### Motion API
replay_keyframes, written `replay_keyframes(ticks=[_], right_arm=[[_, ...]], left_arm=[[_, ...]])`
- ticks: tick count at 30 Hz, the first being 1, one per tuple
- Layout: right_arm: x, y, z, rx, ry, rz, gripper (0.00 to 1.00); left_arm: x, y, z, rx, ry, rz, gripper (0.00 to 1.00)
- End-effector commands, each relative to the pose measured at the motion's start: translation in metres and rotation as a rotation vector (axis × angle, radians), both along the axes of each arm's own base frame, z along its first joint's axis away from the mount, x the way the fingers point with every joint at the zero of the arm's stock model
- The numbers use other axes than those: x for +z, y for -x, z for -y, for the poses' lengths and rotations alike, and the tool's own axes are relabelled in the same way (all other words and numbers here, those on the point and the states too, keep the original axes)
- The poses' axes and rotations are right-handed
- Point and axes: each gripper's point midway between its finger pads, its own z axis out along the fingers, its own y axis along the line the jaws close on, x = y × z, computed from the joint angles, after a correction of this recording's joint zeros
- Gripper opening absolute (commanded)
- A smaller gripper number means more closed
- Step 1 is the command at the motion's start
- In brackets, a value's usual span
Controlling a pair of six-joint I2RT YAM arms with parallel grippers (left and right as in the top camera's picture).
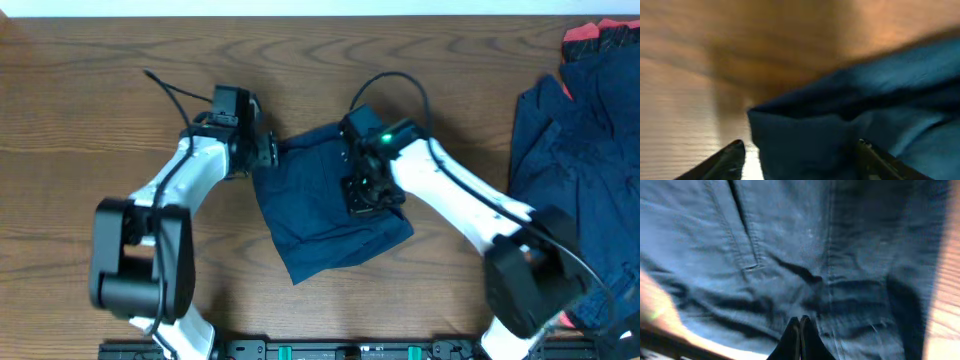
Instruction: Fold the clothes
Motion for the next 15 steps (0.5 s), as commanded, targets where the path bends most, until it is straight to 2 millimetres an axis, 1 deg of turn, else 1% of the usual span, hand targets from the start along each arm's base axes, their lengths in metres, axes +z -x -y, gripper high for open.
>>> replay_keyframes(ticks=[1, 5, 6, 7, 8, 9, 11, 12, 15], right_arm=[[-0.026, 0.013, -0.001, 0.016, 0.046, -0.075, 0.01], [-0.051, 0.017, 0.006, 0.015, 0.106, -0.129, 0.01], [-0.057, 0.016, 0.010, 0.013, 0.129, -0.133, 0.01], [-0.061, 0.015, 0.015, 0.012, 0.154, -0.131, 0.01], [-0.067, 0.011, 0.022, 0.012, 0.189, -0.121, 0.01], [-0.071, 0.008, 0.028, 0.011, 0.220, -0.108, 0.01], [-0.076, -0.005, 0.041, 0.005, 0.284, -0.056, 0.01], [-0.077, -0.016, 0.048, 0.000, 0.314, -0.009, 0.01], [-0.079, -0.049, 0.055, -0.017, 0.347, 0.128, 0.01]], left_arm=[[-0.018, 0.018, 0.005, -0.024, 0.021, -0.099, 0.66], [-0.026, 0.050, 0.000, -0.022, 0.001, -0.238, 0.49], [-0.026, 0.059, -0.002, -0.021, -0.004, -0.274, 0.47], [-0.027, 0.069, -0.003, -0.020, -0.009, -0.314, 0.41], [-0.027, 0.079, -0.005, -0.019, -0.015, -0.355, 0.33], [-0.026, 0.090, -0.006, -0.013, -0.020, -0.401, 0.29], [-0.023, 0.111, -0.010, 0.016, -0.032, -0.497, 0.24], [-0.022, 0.122, -0.011, 0.027, -0.037, -0.542, 0.23], [-0.015, 0.146, -0.006, 0.030, -0.001, -0.644, 0.20]])
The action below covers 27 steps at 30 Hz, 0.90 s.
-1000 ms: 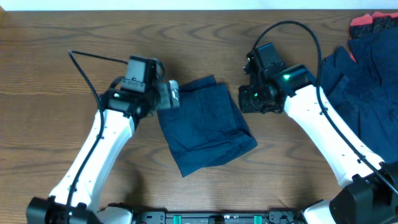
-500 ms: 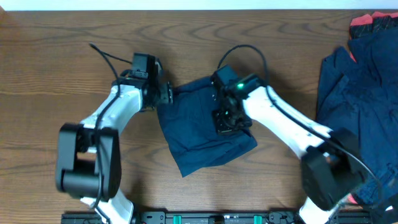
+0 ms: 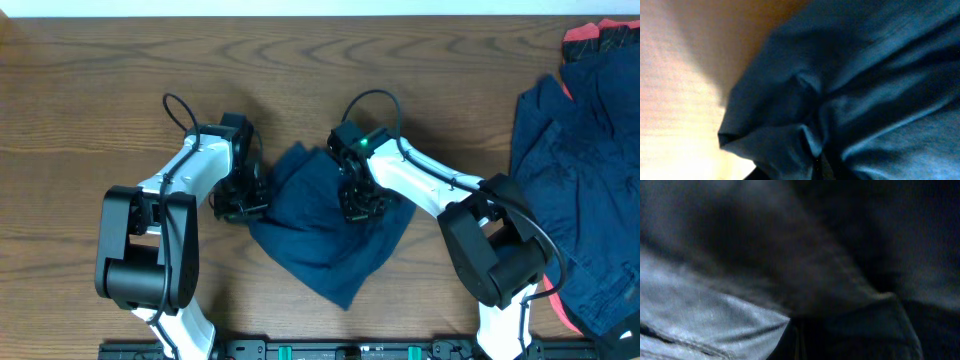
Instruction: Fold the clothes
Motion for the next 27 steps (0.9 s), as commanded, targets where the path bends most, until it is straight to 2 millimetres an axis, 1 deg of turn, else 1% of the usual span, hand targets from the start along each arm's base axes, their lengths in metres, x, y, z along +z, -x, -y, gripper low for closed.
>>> replay_keyframes(ticks=[1, 3, 6, 9, 14, 17, 20, 22, 23, 24, 25, 27], right_arm=[[-0.019, -0.048, 0.045, -0.007, 0.206, 0.193, 0.02], [-0.019, -0.066, 0.039, 0.015, 0.170, 0.254, 0.04], [-0.018, -0.085, 0.032, 0.048, 0.129, 0.325, 0.07], [-0.016, -0.096, 0.027, 0.074, 0.107, 0.365, 0.08], [-0.016, -0.096, 0.027, 0.077, 0.107, 0.366, 0.09], [-0.016, -0.095, 0.027, 0.077, 0.109, 0.361, 0.09], [-0.017, -0.093, 0.029, 0.080, 0.116, 0.353, 0.10], [-0.017, -0.092, 0.030, 0.097, 0.120, 0.349, 0.09], [-0.017, -0.092, 0.030, 0.103, 0.120, 0.348, 0.10], [-0.017, -0.091, 0.029, 0.106, 0.117, 0.347, 0.10], [-0.016, -0.091, 0.027, 0.112, 0.108, 0.348, 0.10], [-0.013, -0.089, 0.017, 0.151, 0.071, 0.343, 0.10]], left_arm=[[0.000, 0.020, 0.004, 0.020, 0.021, -0.089, 0.20], [0.003, 0.027, 0.006, 0.022, 0.034, -0.121, 0.20], [0.008, 0.037, 0.012, 0.020, 0.055, -0.164, 0.21], [0.011, 0.044, 0.016, 0.011, 0.060, -0.193, 0.21], [0.017, 0.051, 0.016, 0.004, 0.055, -0.217, 0.29], [0.023, 0.052, 0.016, 0.004, 0.057, -0.207, 0.31], [0.033, 0.045, 0.017, -0.001, 0.070, -0.138, 0.31], [0.041, 0.030, 0.020, -0.009, 0.090, -0.038, 0.32], [0.047, 0.021, 0.022, -0.010, 0.102, 0.029, 0.36], [0.052, 0.011, 0.023, -0.014, 0.113, 0.092, 0.46], [0.058, -0.001, 0.024, -0.018, 0.118, 0.165, 0.98], [0.067, -0.021, 0.024, -0.025, 0.118, 0.280, 0.98]])
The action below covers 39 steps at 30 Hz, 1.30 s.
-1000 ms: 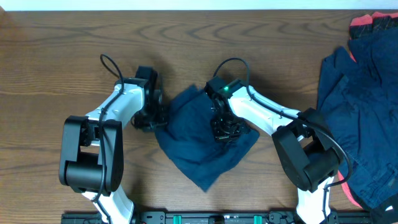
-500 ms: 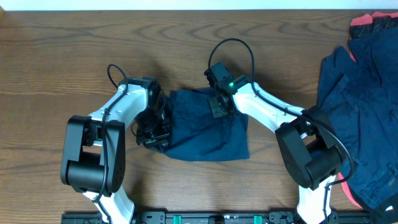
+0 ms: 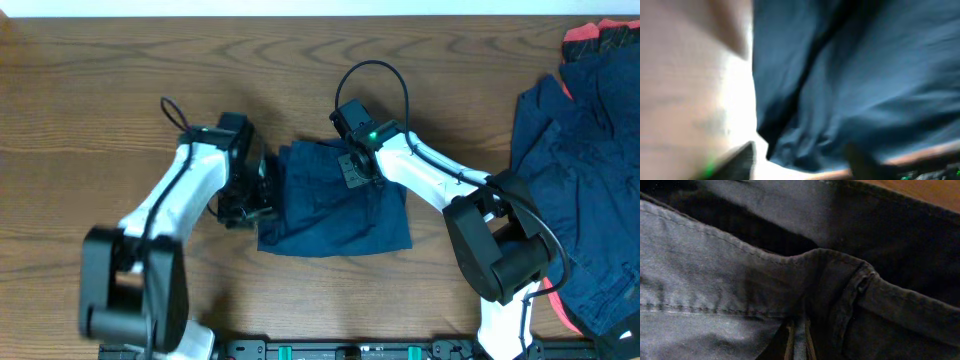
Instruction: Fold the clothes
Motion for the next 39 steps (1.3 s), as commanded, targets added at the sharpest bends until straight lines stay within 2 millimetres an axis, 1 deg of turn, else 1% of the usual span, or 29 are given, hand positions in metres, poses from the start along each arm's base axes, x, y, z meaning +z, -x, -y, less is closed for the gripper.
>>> replay_keyframes(ticks=[1, 4, 6, 8, 12, 17, 19, 21, 26, 31, 37, 39], right_arm=[[-0.017, 0.005, 0.010, 0.052, 0.043, -0.044, 0.10], [-0.013, 0.005, 0.003, 0.067, 0.039, -0.034, 0.10], [-0.011, 0.004, -0.001, 0.072, 0.036, -0.029, 0.09], [-0.010, 0.003, -0.002, 0.071, 0.034, -0.026, 0.09], [-0.004, 0.003, -0.002, 0.070, 0.033, -0.026, 0.08], [0.008, 0.002, -0.003, 0.070, 0.023, -0.008, 0.09], [0.013, 0.001, -0.004, 0.070, 0.016, 0.004, 0.09], [0.020, 0.000, -0.004, 0.070, 0.007, 0.018, 0.10], [0.045, -0.004, -0.007, 0.070, -0.025, 0.069, 0.10], [0.078, -0.006, -0.008, 0.069, -0.062, 0.132, 0.11], [0.120, -0.004, -0.007, 0.068, -0.109, 0.206, 0.13], [0.131, -0.001, -0.005, 0.068, -0.118, 0.222, 0.13]], left_arm=[[0.018, -0.021, -0.002, 0.001, -0.006, 0.148, 0.98], [0.024, -0.042, 0.005, -0.002, 0.027, 0.246, 0.98], [0.022, -0.048, 0.006, -0.018, 0.031, 0.268, 0.98], [0.018, -0.049, 0.007, -0.050, 0.029, 0.270, 0.98], [-0.001, -0.051, 0.005, -0.097, 0.017, 0.242, 0.98], [-0.028, -0.063, 0.006, -0.093, 0.011, 0.225, 0.98], [-0.036, -0.066, 0.009, -0.092, 0.022, 0.218, 0.98], [-0.040, -0.067, 0.017, -0.093, 0.069, 0.209, 0.98], [-0.047, -0.065, 0.038, -0.111, 0.167, 0.185, 0.98], [-0.052, -0.057, 0.053, -0.156, 0.173, 0.167, 0.98], [-0.050, -0.049, 0.082, -0.242, 0.190, 0.191, 1.00], [-0.050, -0.047, 0.091, -0.270, 0.196, 0.201, 0.91]])
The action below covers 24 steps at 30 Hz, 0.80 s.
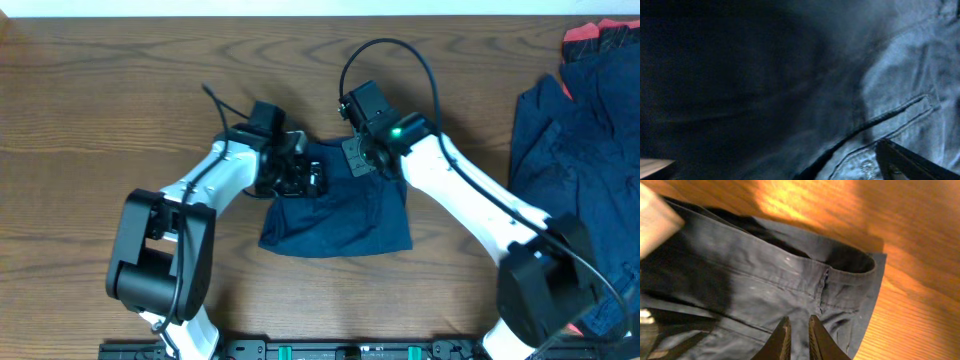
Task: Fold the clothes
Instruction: 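Grasp the left side of the folded navy shorts with the left gripper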
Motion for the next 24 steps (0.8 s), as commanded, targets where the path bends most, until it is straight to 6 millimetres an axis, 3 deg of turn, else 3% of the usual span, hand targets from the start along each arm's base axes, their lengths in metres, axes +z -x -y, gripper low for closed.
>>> replay_keyframes(ticks=[1, 4, 5, 8, 10, 13, 15, 18, 24], right_arm=[[0.029, 0.003, 0.002, 0.013, -0.016, 0.052, 0.13], [0.045, 0.008, 0.010, 0.002, -0.009, 0.078, 0.12], [0.051, 0.010, 0.013, -0.003, -0.002, 0.088, 0.11], [0.068, 0.015, 0.026, -0.025, 0.023, 0.123, 0.11], [0.081, 0.020, 0.036, -0.039, 0.031, 0.144, 0.10], [0.101, 0.029, 0.050, -0.061, 0.027, 0.175, 0.10], [0.114, 0.033, 0.059, -0.077, 0.013, 0.197, 0.10], [0.130, 0.038, 0.073, -0.104, -0.003, 0.225, 0.11], [0.145, 0.044, 0.097, -0.165, -0.016, 0.244, 0.11]], left_arm=[[-0.007, 0.010, 0.018, -0.069, 0.018, -0.011, 0.85], [-0.006, 0.009, 0.025, -0.089, 0.026, 0.013, 0.60], [-0.006, 0.007, 0.026, -0.089, 0.028, 0.019, 0.47], [-0.003, 0.001, 0.019, -0.090, 0.021, 0.046, 0.19], [0.004, -0.004, 0.009, -0.080, 0.022, 0.067, 0.07], [0.022, -0.019, -0.018, -0.036, 0.017, 0.124, 0.06], [0.035, -0.030, -0.051, 0.041, -0.059, 0.163, 0.06], [0.057, -0.040, -0.125, 0.167, -0.282, 0.236, 0.06], [0.104, -0.057, -0.242, 0.364, -0.584, 0.413, 0.06]])
